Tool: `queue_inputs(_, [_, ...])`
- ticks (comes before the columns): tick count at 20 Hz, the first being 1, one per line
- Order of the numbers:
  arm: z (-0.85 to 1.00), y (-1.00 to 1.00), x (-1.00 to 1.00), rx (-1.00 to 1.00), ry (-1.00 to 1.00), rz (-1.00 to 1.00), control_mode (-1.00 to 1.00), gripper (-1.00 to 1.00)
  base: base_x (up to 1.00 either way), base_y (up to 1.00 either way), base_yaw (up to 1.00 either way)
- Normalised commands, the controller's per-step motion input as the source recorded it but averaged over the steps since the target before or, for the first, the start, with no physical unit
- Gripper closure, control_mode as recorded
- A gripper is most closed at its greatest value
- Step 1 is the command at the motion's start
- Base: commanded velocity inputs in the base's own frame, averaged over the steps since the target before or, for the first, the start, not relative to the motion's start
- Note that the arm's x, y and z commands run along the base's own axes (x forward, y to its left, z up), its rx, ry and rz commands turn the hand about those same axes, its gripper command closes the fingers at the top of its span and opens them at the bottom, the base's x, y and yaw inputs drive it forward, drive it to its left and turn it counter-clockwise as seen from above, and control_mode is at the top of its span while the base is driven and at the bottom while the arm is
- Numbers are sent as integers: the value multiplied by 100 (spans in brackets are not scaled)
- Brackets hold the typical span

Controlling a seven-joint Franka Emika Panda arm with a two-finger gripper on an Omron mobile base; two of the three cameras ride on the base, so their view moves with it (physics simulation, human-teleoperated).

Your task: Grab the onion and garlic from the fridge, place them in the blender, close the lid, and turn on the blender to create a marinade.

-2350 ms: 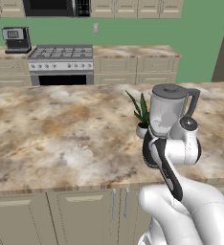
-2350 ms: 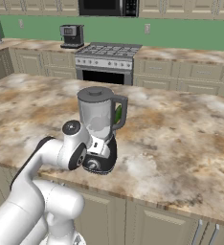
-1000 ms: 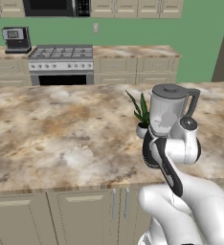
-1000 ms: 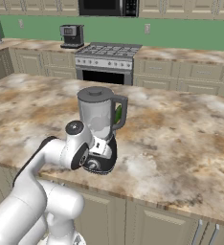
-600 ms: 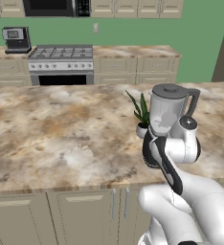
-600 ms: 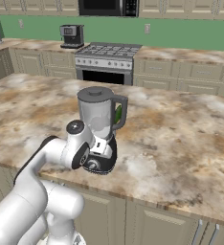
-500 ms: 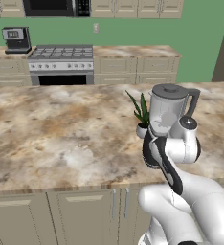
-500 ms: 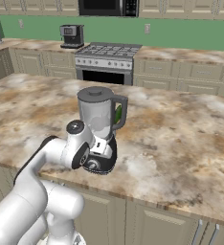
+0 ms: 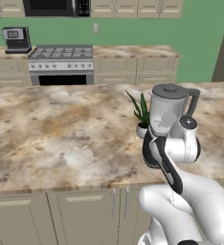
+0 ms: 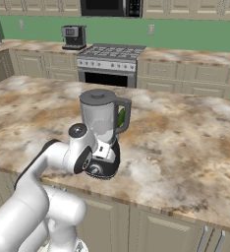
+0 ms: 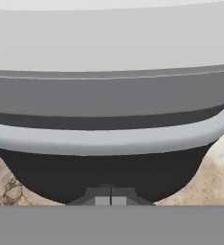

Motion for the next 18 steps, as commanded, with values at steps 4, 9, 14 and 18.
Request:
queue_inputs(4, [0,0,12,0,0,0,-100,100,0,0,0])
queue_inputs(9, [0,0,11,0,0,0,-100,100,0,0,0])
queue_inputs(14, [0,0,2,0,0,0,-100,100,0,0,0])
queue_inputs(18, [1,0,0,0,-4,0,-100,100,0,0,0])
